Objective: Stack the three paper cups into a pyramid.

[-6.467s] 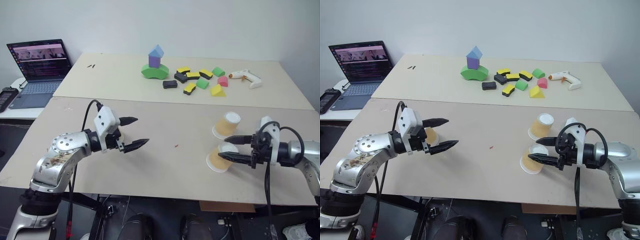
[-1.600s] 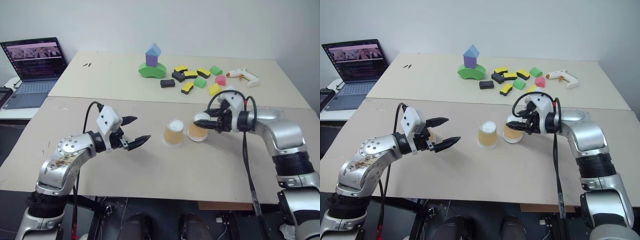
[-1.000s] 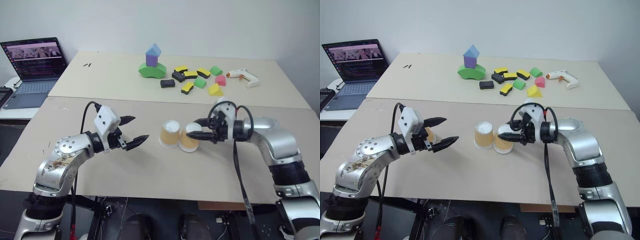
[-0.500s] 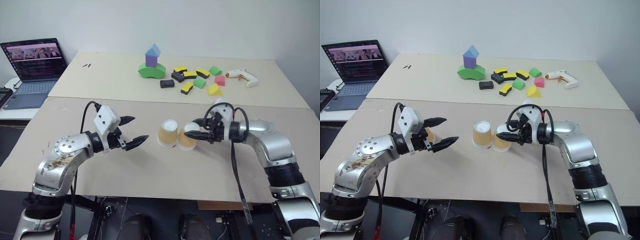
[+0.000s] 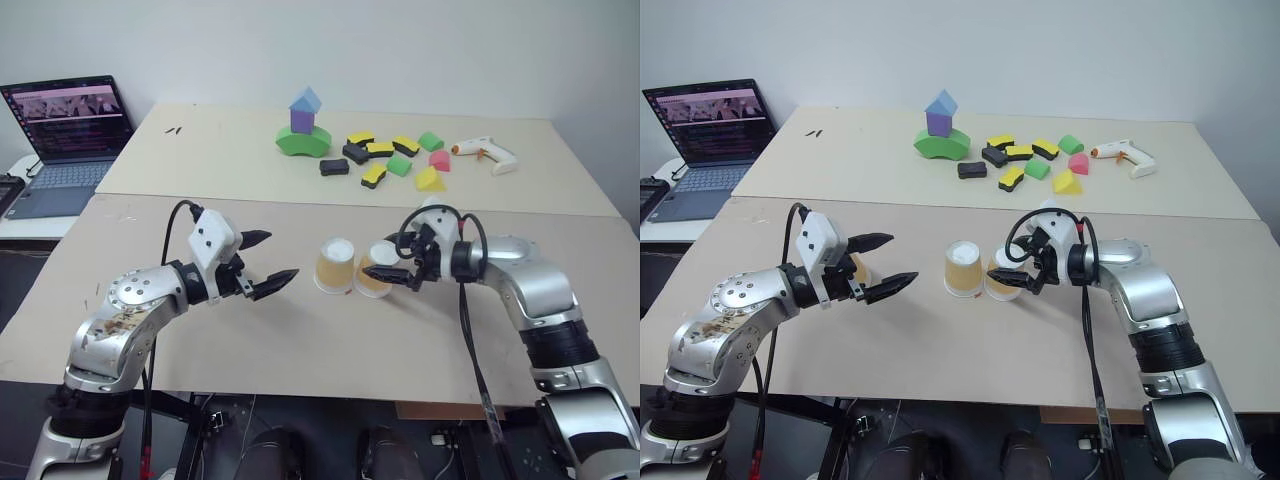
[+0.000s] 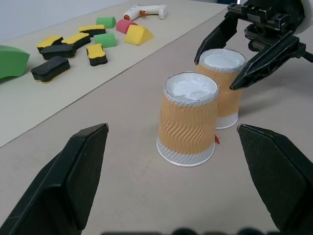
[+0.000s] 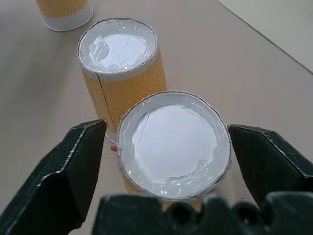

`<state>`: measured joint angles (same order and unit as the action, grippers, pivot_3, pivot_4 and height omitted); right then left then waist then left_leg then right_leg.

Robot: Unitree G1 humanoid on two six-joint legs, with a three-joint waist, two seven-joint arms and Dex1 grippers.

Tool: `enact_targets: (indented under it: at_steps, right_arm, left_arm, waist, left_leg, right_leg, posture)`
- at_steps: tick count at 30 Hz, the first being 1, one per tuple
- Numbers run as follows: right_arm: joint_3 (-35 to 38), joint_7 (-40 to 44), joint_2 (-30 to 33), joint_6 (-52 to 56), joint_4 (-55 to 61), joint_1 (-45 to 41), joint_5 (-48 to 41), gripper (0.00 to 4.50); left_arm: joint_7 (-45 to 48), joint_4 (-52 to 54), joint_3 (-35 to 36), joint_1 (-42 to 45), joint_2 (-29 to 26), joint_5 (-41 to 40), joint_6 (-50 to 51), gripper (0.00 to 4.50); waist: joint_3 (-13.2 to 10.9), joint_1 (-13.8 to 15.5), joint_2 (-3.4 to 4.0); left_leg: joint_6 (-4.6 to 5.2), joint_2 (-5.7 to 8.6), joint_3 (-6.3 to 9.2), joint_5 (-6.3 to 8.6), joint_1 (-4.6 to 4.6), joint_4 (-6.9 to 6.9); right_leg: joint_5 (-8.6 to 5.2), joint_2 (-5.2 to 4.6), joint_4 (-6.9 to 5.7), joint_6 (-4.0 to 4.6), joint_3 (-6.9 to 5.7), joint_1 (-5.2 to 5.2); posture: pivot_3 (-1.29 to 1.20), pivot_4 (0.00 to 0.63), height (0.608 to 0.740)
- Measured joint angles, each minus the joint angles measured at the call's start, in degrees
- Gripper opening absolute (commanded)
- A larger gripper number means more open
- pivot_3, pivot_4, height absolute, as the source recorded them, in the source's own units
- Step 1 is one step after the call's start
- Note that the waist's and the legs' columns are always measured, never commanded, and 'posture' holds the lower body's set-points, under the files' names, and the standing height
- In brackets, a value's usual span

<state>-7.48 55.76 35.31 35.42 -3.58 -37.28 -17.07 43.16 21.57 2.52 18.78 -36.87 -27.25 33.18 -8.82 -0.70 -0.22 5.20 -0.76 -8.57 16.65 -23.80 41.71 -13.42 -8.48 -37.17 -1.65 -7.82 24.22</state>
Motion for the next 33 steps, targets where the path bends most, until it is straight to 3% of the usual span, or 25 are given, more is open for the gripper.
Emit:
enact_targets:
  at_steps: [7, 12, 17, 22, 25, 33]
  right_arm:
    - [2.2, 1.2, 0.3, 1.6, 3.5, 0.0, -3.1, 4.45]
    - [8.1, 1.3, 1.2, 5.7, 8.1, -1.3, -9.3, 4.45]
    - [16.6, -3.6, 1.9, 10.6, 12.6, -3.3, -15.9, 4.45]
    - [18.2, -6.8, 2.7, 11.8, 13.2, -0.2, -15.9, 4.45]
    - [18.2, -7.7, 3.1, 12.2, 13.1, 0.6, -15.9, 4.45]
    - [17.1, -1.0, 7.5, 9.8, 13.8, 2.7, -17.0, 4.45]
  left_arm:
    - [-0.3, 0.3, 0.0, 0.0, 0.1, 0.0, 0.6, 4.50]
    - [-2.1, 1.5, 0.1, -0.2, 0.8, 0.0, 0.7, 4.50]
    - [-25.7, 10.6, 1.0, -4.0, 15.3, 12.0, -2.1, 4.50]
    - [-39.9, 16.7, -1.7, -12.5, 19.1, 26.6, -3.7, 4.50]
    - [-44.1, 17.4, -3.0, -17.1, 21.0, 32.1, -4.2, 4.50]
    - [-44.8, 18.0, 2.4, -24.6, 26.2, 31.1, -2.8, 4.50]
  waist:
    - [0.0, 0.0, 0.00]
    - [0.0, 0.0, 0.00]
    - [0.0, 0.6, -0.10]
    - [0.0, 0.7, -0.10]
    - [0.0, 0.8, -0.10]
    - [0.0, 1.7, -0.09]
  left_leg:
    - [0.00, 0.00, 0.01, 0.00, 0.00, 0.00]
    - [0.00, 0.00, 0.01, 0.00, 0.00, 0.00]
    - [0.00, 0.01, 0.07, 0.00, 0.00, -0.01]
    - [0.00, 0.00, 0.01, 0.00, 0.01, -0.03]
    - [0.00, -0.03, 0.00, 0.00, -0.01, -0.01]
    - [0.01, -0.07, 0.07, 0.01, -0.04, 0.01]
  right_leg:
    - [0.00, 0.00, 0.00, 0.00, 0.00, -0.01]
    - [0.00, -0.01, 0.01, 0.00, 0.00, -0.02]
    - [0.05, -0.05, 0.05, 0.04, 0.00, -0.09]
    - [0.05, -0.04, 0.01, 0.04, 0.04, -0.06]
    - [0.07, -0.05, -0.04, 0.08, 0.06, 0.01]
    - [0.09, -0.18, 0.03, 0.10, 0.00, 0.01]
  posture:
    - [0.00, 0.150, 0.695]
    - [0.00, 0.150, 0.695]
    - [0.00, 0.150, 0.695]
    - [0.00, 0.150, 0.695]
    - [0.00, 0.150, 0.695]
    - [0.00, 0.150, 0.695]
